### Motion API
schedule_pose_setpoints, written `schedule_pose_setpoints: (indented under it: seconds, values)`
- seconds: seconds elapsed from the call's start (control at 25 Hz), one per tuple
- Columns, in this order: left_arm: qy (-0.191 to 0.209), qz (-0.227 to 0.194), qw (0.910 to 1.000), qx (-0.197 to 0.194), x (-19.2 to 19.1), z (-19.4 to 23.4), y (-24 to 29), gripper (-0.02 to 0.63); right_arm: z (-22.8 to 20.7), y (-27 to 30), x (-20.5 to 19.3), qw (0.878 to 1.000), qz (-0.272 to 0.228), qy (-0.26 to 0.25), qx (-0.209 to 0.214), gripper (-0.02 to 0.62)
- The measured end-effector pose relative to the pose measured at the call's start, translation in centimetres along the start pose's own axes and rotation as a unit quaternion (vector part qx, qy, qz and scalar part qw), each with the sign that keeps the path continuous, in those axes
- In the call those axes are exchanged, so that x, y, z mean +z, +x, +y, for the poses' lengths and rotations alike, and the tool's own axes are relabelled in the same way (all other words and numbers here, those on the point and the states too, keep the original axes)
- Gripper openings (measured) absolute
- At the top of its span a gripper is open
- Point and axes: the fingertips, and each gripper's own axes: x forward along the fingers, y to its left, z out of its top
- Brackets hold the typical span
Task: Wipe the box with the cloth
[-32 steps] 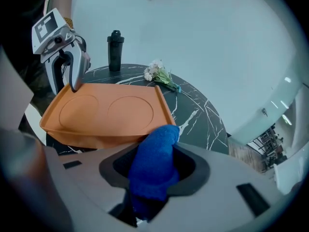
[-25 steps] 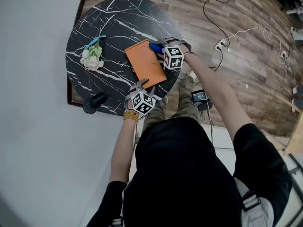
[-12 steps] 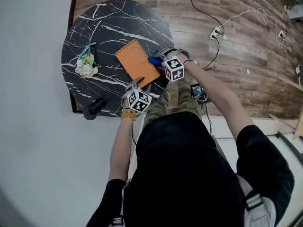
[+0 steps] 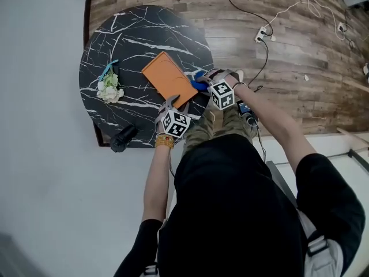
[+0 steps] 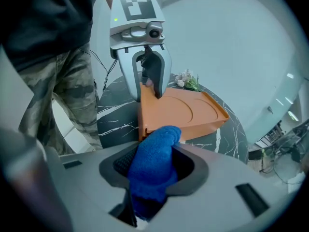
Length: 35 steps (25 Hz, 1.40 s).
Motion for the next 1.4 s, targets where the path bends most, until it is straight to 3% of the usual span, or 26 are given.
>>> schedule_pose_setpoints:
  seconds: [0.16, 0.24, 0.36, 0.48, 0.56, 0.68, 0.8, 0.88, 1.04, 1.16, 1.28, 1.4]
  values:
    - [0.000, -0.004, 1.0000, 0.001, 0.0, 0.1, -0.1, 0.170, 1.2, -0.3, 0.3, 0.999, 0.002, 0.037, -0.014, 0.132]
    - [-0.018, -0.013, 0.9997, -0.006, 0.1, 0.0, -0.2, 0.172, 1.5, -0.9, 0.5, 0.997, -0.008, 0.080, -0.021, 0.132]
    - [-0.118, -0.043, 0.9919, -0.017, -0.6, 0.5, -1.1, 0.190, 1.1, -2.9, 0.5, 0.980, -0.033, 0.189, -0.057, 0.132]
    - [-0.237, -0.074, 0.9682, 0.028, -3.3, 4.0, -2.9, 0.215, 0.3, -4.8, -0.2, 0.951, -0.018, 0.281, -0.127, 0.132]
    - [-0.295, -0.077, 0.9514, 0.042, -4.8, 6.1, -3.3, 0.215, 1.2, -5.0, -0.4, 0.936, 0.002, 0.326, -0.136, 0.132]
    - [-0.357, -0.066, 0.9316, 0.011, -5.5, 7.7, -2.0, 0.215, 2.9, -3.1, 0.4, 0.939, 0.029, 0.322, -0.118, 0.132]
    - [-0.364, -0.051, 0.9301, -0.012, -4.9, 8.4, -1.0, 0.226, 3.0, -1.2, 1.1, 0.946, 0.057, 0.299, -0.113, 0.132]
    - [-0.365, -0.043, 0.9300, -0.018, -4.4, 8.6, -0.7, 0.247, 2.7, -1.1, 0.9, 0.942, 0.073, 0.305, -0.121, 0.138]
    - [-0.409, -0.054, 0.9097, -0.049, -4.4, 8.3, -0.2, 0.242, 2.6, -1.3, 1.3, 0.928, 0.081, 0.338, -0.135, 0.138]
    - [-0.419, -0.054, 0.9051, -0.050, -4.6, 8.4, -0.1, 0.241, 3.1, -0.8, 2.6, 0.918, 0.075, 0.368, -0.126, 0.138]
    - [-0.423, -0.054, 0.9030, -0.049, -4.6, 8.3, 0.0, 0.236, 3.9, 0.9, 5.1, 0.932, 0.066, 0.343, -0.103, 0.137]
    - [-0.434, -0.055, 0.8982, -0.048, -4.7, 8.1, -0.1, 0.232, 4.5, 2.7, 7.1, 0.936, 0.064, 0.335, -0.084, 0.135]
